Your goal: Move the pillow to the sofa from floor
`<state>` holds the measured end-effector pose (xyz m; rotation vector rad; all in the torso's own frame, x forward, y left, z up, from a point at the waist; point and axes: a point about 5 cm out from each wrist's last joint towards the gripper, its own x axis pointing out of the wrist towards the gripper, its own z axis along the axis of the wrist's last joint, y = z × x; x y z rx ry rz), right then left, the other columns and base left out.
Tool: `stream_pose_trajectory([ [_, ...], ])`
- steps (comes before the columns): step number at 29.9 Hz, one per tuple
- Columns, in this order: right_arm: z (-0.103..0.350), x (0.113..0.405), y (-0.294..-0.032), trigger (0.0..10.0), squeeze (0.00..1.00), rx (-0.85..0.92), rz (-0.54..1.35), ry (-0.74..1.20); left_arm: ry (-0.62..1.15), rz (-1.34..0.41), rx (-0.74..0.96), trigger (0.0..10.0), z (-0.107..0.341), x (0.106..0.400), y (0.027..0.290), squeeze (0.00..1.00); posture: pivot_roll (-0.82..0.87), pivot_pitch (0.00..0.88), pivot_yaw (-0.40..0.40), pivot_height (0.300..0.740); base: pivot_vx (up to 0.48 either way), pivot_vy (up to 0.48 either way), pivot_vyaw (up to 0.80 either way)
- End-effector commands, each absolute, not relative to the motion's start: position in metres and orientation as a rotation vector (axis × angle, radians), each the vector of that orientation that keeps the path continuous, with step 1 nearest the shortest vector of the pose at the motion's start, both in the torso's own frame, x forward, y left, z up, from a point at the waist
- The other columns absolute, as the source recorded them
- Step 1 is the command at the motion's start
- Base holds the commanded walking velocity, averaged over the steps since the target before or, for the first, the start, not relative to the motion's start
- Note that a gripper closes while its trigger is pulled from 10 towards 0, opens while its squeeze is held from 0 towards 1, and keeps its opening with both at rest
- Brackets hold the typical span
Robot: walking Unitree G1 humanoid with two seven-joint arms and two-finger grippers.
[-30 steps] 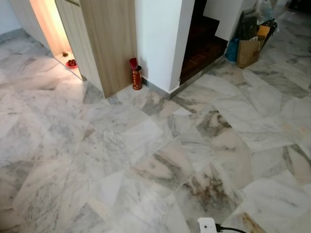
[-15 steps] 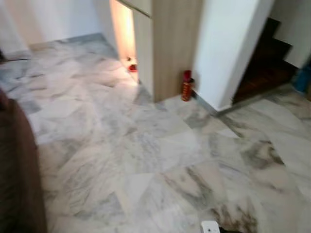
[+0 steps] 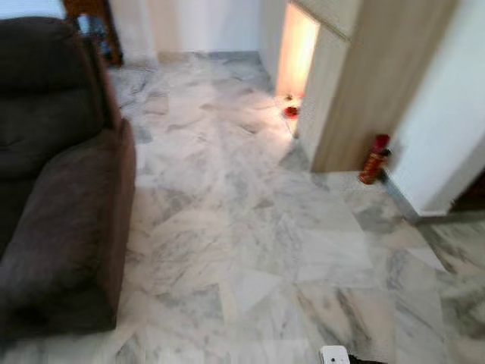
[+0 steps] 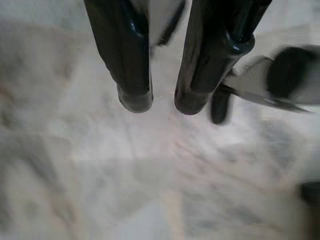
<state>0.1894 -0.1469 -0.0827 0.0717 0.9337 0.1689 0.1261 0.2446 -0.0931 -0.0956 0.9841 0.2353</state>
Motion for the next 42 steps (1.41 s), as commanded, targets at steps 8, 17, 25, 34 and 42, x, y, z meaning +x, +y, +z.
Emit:
stream_pose_trajectory([
  [8,-0.0871,0.1805,-0.1523,10.0,1.0,0.115,0.117,0.961,0.989,0.207,-0.098,10.0,-0.0943,0.1244,0.2414,1.0,0.09,0.115,-0.047,0.74,0.0,0.0,0.08],
  [17,-0.0874,0.18,-0.1504,10.0,1.0,0.124,0.113,0.96,0.981,0.203,-0.09,10.0,-0.0932,0.1255,0.2437,1.0,0.09,0.115,-0.04,0.74,0.0,0.0,0.0],
  [25,-0.0877,0.1795,-0.1496,10.0,1.0,0.125,0.11,0.961,0.98,0.208,-0.085,10.0,-0.0929,0.1249,0.2451,1.0,0.1,0.118,-0.036,0.74,0.0,0.0,0.0],
  [34,-0.0879,0.179,-0.1494,10.0,1.0,0.122,0.111,0.961,0.977,0.225,-0.068,10.0,-0.0927,0.1241,0.2467,1.0,0.1,0.119,-0.034,0.74,0.0,0.0,0.0],
  [42,-0.0877,0.1793,-0.1498,10.0,0.0,0.113,0.113,0.961,0.97,0.242,-0.055,10.0,-0.0923,0.1243,0.2477,0.0,0.1,0.119,-0.036,0.74,0.0,0.0,0.0],
])
